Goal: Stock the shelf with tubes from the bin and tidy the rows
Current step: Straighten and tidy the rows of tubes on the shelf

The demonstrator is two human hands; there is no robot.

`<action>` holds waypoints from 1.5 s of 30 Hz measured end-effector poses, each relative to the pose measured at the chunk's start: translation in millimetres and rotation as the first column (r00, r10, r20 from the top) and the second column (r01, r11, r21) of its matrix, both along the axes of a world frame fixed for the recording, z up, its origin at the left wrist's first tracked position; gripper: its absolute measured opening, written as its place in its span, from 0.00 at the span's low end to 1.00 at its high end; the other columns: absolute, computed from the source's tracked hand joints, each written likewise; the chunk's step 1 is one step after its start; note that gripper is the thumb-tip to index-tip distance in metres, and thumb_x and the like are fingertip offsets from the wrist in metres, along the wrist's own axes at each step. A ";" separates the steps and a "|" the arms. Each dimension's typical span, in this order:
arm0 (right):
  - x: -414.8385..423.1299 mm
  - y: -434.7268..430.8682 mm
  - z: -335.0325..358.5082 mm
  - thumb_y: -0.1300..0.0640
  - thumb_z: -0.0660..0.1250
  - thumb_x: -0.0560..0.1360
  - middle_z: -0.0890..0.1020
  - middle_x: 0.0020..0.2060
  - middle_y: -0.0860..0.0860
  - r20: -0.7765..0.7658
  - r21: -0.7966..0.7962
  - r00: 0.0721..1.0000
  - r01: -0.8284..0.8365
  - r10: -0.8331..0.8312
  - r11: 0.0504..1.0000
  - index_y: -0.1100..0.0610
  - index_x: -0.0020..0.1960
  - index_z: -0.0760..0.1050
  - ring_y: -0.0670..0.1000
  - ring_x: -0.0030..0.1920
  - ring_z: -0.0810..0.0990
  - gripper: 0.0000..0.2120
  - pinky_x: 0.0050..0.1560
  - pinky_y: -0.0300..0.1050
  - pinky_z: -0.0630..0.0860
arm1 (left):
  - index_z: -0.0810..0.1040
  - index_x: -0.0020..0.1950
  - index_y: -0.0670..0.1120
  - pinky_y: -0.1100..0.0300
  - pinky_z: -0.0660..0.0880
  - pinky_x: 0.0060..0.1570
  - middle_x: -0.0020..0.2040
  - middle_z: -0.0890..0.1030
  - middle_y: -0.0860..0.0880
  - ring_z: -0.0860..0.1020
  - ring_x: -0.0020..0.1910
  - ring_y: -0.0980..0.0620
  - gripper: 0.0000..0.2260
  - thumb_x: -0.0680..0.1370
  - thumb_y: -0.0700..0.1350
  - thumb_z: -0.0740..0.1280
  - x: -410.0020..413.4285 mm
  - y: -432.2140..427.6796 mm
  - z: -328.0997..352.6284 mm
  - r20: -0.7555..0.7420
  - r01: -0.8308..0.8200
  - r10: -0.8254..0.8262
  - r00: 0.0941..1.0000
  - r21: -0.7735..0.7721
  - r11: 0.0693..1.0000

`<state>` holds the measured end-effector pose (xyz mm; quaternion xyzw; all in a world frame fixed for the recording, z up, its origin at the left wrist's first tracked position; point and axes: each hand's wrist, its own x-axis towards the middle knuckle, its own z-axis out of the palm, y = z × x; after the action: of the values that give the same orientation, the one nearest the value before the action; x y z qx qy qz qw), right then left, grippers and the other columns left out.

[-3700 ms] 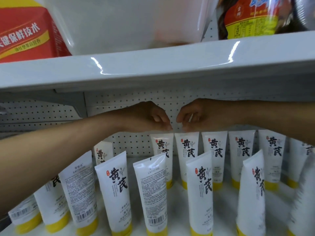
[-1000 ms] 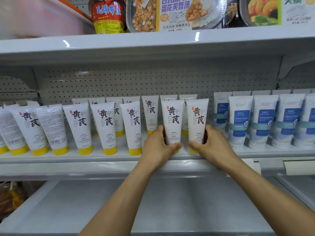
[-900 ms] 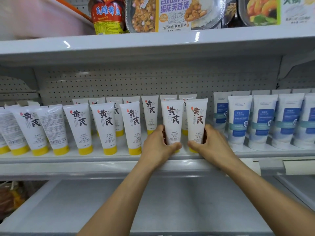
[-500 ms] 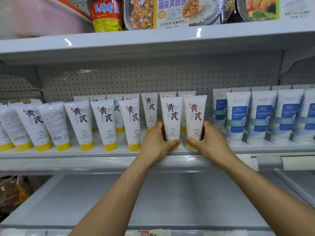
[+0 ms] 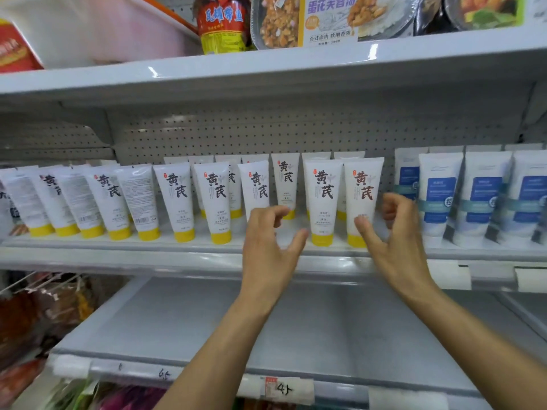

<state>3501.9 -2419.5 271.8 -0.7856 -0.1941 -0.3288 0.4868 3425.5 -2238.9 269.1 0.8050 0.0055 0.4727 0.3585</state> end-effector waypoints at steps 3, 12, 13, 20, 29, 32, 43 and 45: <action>-20.1 10.6 -5.5 0.54 0.70 0.74 0.70 0.53 0.47 0.095 -0.009 0.994 -0.048 0.049 0.999 0.54 0.63 0.65 0.45 0.50 0.71 0.21 0.49 0.33 0.72 | 0.70 0.62 0.44 0.57 0.71 0.58 0.58 0.69 0.50 0.71 0.57 0.52 0.22 0.72 0.44 0.74 -8.1 26.7 -6.7 0.084 -0.156 0.163 0.983 -0.088 0.984; -29.1 47.3 5.1 0.49 0.66 0.76 0.76 0.48 0.44 -0.022 -0.176 0.997 0.071 -0.076 0.982 0.49 0.60 0.68 0.47 0.42 0.74 0.14 0.42 0.45 0.72 | 0.66 0.61 0.45 0.50 0.75 0.53 0.58 0.76 0.47 0.77 0.56 0.45 0.29 0.68 0.53 0.76 27.0 61.9 9.1 -0.275 -0.105 0.093 0.957 -0.029 0.994; -29.5 48.4 5.9 0.49 0.66 0.76 0.76 0.47 0.44 -0.011 -0.183 0.996 0.081 -0.085 0.980 0.49 0.59 0.69 0.47 0.42 0.74 0.14 0.41 0.45 0.72 | 0.67 0.61 0.45 0.52 0.74 0.52 0.58 0.77 0.47 0.77 0.56 0.45 0.28 0.68 0.52 0.76 29.6 63.4 12.4 -0.294 -0.091 0.079 0.953 -0.028 0.995; -24.0 58.0 48.1 0.57 0.71 0.72 0.76 0.49 0.49 0.357 -0.283 0.933 0.158 -0.049 0.946 0.55 0.57 0.72 0.50 0.50 0.75 0.15 0.48 0.53 0.76 | 0.68 0.61 0.49 0.51 0.78 0.58 0.59 0.80 0.50 0.79 0.56 0.51 0.25 0.70 0.41 0.77 40.5 66.6 26.0 -0.399 0.254 -0.338 0.852 -0.249 0.935; -3.0 46.4 130.2 0.46 0.63 0.77 0.77 0.64 0.48 0.136 -0.723 0.985 0.172 -0.106 0.669 0.50 0.68 0.69 0.52 0.64 0.73 0.21 0.69 0.55 0.61 | 0.72 0.57 0.51 0.51 0.79 0.53 0.53 0.82 0.51 0.81 0.50 0.53 0.22 0.67 0.48 0.78 45.0 57.6 19.9 -0.342 0.213 -0.258 0.904 -0.166 0.963; -1.3 44.7 129.7 0.47 0.66 0.76 0.80 0.59 0.47 0.024 -0.748 0.997 0.067 -0.073 0.660 0.48 0.65 0.72 0.51 0.59 0.77 0.19 0.69 0.55 0.62 | 0.72 0.56 0.52 0.51 0.79 0.52 0.52 0.82 0.53 0.80 0.49 0.54 0.23 0.66 0.50 0.78 45.4 52.0 18.7 -0.329 0.183 -0.225 0.917 -0.153 0.971; -2.3 47.2 123.8 0.48 0.66 0.76 0.81 0.55 0.46 0.037 -0.732 0.995 0.087 -0.089 0.676 0.48 0.61 0.71 0.51 0.57 0.78 0.15 0.71 0.56 0.58 | 0.72 0.55 0.51 0.53 0.78 0.51 0.51 0.80 0.54 0.79 0.49 0.53 0.23 0.67 0.53 0.78 42.4 45.0 20.2 -0.334 0.119 -0.149 0.930 -0.111 0.987; -1.6 46.8 123.1 0.47 0.66 0.75 0.79 0.58 0.47 0.043 -0.736 0.995 0.094 -0.093 0.670 0.48 0.63 0.71 0.52 0.61 0.76 0.17 0.71 0.57 0.57 | 0.71 0.56 0.50 0.54 0.78 0.52 0.53 0.80 0.54 0.79 0.50 0.53 0.23 0.67 0.53 0.78 41.4 44.9 20.7 -0.340 0.135 -0.167 0.925 -0.116 0.984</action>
<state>3500.4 -2372.7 394.9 -0.9237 -0.2703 -0.2477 0.1113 3466.9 -2194.0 289.8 0.8570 0.0283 0.2929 0.4231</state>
